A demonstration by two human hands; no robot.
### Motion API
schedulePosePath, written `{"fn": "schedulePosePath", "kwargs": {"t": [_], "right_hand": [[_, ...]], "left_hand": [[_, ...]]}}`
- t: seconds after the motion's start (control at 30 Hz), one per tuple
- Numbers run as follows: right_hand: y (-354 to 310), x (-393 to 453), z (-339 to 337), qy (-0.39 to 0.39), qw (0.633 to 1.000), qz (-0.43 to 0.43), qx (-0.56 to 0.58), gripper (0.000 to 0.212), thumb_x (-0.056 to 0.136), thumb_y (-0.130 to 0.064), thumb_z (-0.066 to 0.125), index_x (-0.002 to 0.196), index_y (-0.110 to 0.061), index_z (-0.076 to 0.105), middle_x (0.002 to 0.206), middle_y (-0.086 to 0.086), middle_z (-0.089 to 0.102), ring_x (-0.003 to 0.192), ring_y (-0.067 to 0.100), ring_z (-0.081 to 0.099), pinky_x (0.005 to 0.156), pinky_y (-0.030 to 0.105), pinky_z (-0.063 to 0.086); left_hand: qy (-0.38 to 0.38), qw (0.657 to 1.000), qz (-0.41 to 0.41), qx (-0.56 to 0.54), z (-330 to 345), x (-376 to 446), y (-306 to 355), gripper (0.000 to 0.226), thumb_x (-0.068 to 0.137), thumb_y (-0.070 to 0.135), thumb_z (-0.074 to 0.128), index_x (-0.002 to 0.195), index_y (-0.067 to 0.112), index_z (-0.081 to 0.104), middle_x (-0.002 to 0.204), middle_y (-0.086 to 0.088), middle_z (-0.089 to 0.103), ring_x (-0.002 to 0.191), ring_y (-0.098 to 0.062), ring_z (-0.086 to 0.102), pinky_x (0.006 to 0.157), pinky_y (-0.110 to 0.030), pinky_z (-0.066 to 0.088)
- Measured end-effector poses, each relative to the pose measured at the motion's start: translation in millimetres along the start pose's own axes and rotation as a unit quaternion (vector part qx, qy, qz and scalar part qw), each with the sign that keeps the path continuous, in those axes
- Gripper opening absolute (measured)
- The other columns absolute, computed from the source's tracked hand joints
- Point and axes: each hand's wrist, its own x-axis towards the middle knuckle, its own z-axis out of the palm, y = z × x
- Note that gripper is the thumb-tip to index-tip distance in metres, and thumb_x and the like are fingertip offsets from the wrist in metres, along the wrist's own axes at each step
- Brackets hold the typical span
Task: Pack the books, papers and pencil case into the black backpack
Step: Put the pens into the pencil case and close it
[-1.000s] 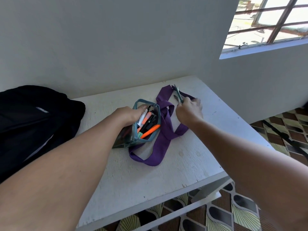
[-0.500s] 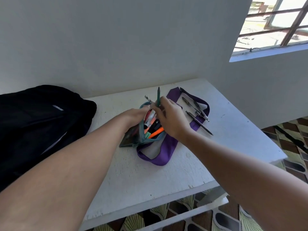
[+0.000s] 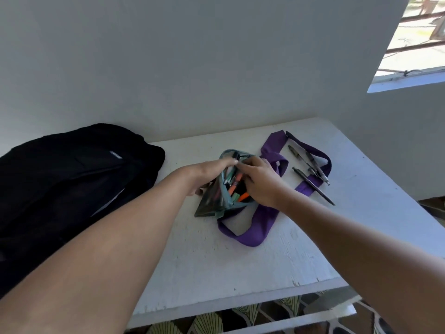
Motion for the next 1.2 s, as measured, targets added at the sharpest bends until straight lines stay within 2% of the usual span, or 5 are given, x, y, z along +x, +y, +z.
{"fn": "schedulePosePath", "kwargs": {"t": [0.17,0.4,0.57,0.93,1.2], "right_hand": [[2.0,-2.4,-6.0,-0.022,1.0,0.006,-0.017,0.045,0.1,-0.012,0.044,0.137,-0.032,0.061,0.125,0.002,0.039,0.115,0.029,0.032,0.106,0.04,0.031],[33.8,-18.8,-44.0,0.154,0.982,0.109,0.012,0.022,0.088,-0.01,0.055,0.107,-0.017,0.06,0.11,0.004,0.057,0.109,0.03,0.054,0.086,0.037,0.044],[62.8,-34.0,-66.9,0.051,0.956,0.269,-0.111,0.031,0.093,-0.025,0.055,0.121,-0.013,0.052,0.126,0.012,0.056,0.116,0.036,0.054,0.077,0.038,0.04],[65.4,-47.5,-51.8,0.012,0.932,0.239,-0.272,0.028,0.095,-0.012,0.054,0.123,-0.014,0.055,0.123,0.014,0.064,0.116,0.035,0.059,0.091,0.047,0.041],[63.7,-32.3,-56.1,0.184,0.945,0.272,0.006,0.014,0.108,-0.028,0.03,0.111,-0.017,0.039,0.095,0.005,0.057,0.086,0.035,0.055,0.07,0.042,0.04]], "left_hand": [[0.004,1.0,-0.026,0.014,2.2,1.1,5.1,0.107,0.067,0.093,0.049,0.152,0.027,0.044,0.161,-0.005,0.038,0.145,-0.031,0.038,0.118,-0.055,0.031],[0.028,0.998,-0.037,0.035,5.5,7.6,11.0,0.092,0.086,0.079,0.052,0.156,0.02,0.037,0.163,-0.012,0.033,0.149,-0.034,0.033,0.117,-0.051,0.033],[0.047,0.995,-0.051,0.072,9.4,9.8,18.4,0.101,0.083,0.083,0.052,0.158,0.017,0.034,0.163,-0.015,0.033,0.147,-0.039,0.035,0.113,-0.057,0.036],[0.06,0.992,-0.053,0.096,11.5,9.0,17.4,0.109,0.079,0.087,0.053,0.159,0.015,0.032,0.163,-0.015,0.033,0.144,-0.04,0.039,0.106,-0.054,0.041],[0.064,0.993,-0.052,0.088,16.7,2.5,24.7,0.106,0.085,0.084,0.046,0.161,0.013,0.025,0.166,-0.015,0.026,0.149,-0.037,0.032,0.113,-0.052,0.034]]}}
